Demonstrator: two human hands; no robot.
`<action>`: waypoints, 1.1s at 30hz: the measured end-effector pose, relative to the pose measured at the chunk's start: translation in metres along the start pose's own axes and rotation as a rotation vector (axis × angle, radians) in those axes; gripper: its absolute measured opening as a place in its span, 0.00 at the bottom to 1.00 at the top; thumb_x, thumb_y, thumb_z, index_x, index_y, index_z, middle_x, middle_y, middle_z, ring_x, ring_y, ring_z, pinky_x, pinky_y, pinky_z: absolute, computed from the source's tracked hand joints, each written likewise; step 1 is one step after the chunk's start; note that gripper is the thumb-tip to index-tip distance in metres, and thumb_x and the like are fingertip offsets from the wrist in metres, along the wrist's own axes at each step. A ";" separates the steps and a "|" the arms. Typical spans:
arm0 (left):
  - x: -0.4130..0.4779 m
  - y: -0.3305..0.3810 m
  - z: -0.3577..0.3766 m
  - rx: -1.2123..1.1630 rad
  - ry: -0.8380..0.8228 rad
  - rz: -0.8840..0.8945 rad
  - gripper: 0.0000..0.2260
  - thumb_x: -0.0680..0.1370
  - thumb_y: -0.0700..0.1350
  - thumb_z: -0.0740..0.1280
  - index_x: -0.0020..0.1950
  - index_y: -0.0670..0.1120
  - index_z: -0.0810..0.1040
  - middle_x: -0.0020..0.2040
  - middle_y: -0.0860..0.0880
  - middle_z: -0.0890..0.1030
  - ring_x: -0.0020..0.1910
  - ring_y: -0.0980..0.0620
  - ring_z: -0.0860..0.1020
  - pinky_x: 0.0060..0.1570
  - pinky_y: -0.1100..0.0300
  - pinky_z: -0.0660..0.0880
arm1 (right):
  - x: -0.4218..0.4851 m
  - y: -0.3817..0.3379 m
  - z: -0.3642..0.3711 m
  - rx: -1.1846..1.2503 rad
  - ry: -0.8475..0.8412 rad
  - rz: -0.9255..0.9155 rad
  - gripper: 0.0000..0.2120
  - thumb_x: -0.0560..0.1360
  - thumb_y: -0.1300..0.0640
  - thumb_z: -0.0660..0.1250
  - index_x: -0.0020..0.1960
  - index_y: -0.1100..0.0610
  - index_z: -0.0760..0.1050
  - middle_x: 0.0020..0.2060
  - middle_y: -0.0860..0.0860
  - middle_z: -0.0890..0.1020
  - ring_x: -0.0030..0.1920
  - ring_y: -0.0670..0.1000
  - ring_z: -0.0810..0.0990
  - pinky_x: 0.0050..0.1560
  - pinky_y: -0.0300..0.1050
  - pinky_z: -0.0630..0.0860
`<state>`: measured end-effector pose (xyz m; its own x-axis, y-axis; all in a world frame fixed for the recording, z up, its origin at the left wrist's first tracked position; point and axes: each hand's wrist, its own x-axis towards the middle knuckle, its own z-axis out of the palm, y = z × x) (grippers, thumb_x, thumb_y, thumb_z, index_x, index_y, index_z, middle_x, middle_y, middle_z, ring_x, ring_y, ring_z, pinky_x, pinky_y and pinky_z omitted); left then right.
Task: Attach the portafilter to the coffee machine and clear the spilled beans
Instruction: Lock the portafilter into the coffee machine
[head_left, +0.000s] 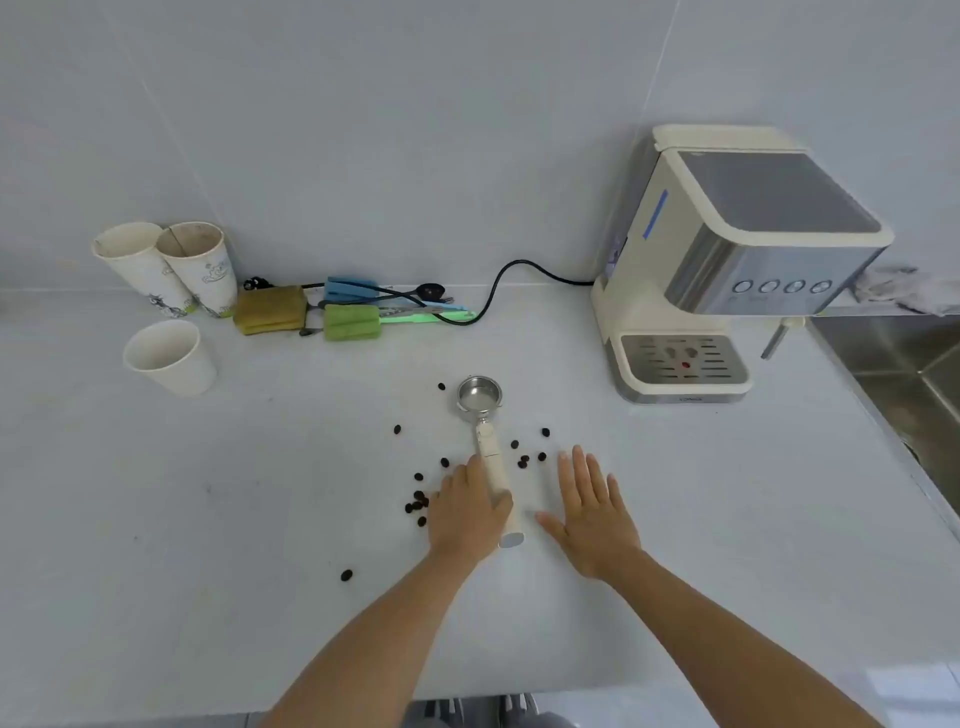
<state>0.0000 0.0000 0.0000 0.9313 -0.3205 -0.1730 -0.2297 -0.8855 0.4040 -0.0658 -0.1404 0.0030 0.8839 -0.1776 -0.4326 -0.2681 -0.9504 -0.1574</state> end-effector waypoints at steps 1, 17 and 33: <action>0.003 0.004 -0.001 -0.081 -0.070 -0.075 0.22 0.77 0.51 0.58 0.68 0.42 0.63 0.58 0.45 0.76 0.56 0.45 0.75 0.46 0.54 0.70 | -0.002 0.001 0.004 0.007 0.000 0.020 0.54 0.42 0.31 0.07 0.63 0.56 0.21 0.65 0.50 0.25 0.66 0.47 0.26 0.74 0.50 0.37; 0.016 0.024 0.005 -0.240 -0.243 -0.396 0.20 0.74 0.44 0.64 0.63 0.40 0.63 0.58 0.42 0.77 0.54 0.42 0.78 0.39 0.55 0.72 | -0.016 0.005 0.040 0.044 -0.072 -0.035 0.52 0.44 0.31 0.07 0.64 0.54 0.22 0.64 0.51 0.25 0.66 0.48 0.25 0.73 0.50 0.34; 0.034 0.006 -0.023 -0.263 -0.209 -0.221 0.09 0.74 0.39 0.61 0.51 0.43 0.62 0.46 0.44 0.71 0.41 0.45 0.73 0.24 0.61 0.65 | -0.017 0.011 0.020 0.147 0.025 -0.027 0.52 0.44 0.29 0.09 0.64 0.54 0.22 0.68 0.48 0.27 0.70 0.48 0.28 0.73 0.48 0.34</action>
<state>0.0368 -0.0080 0.0172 0.8664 -0.2173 -0.4497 0.0752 -0.8334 0.5476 -0.0920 -0.1431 -0.0092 0.9003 -0.1607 -0.4046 -0.2957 -0.9078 -0.2975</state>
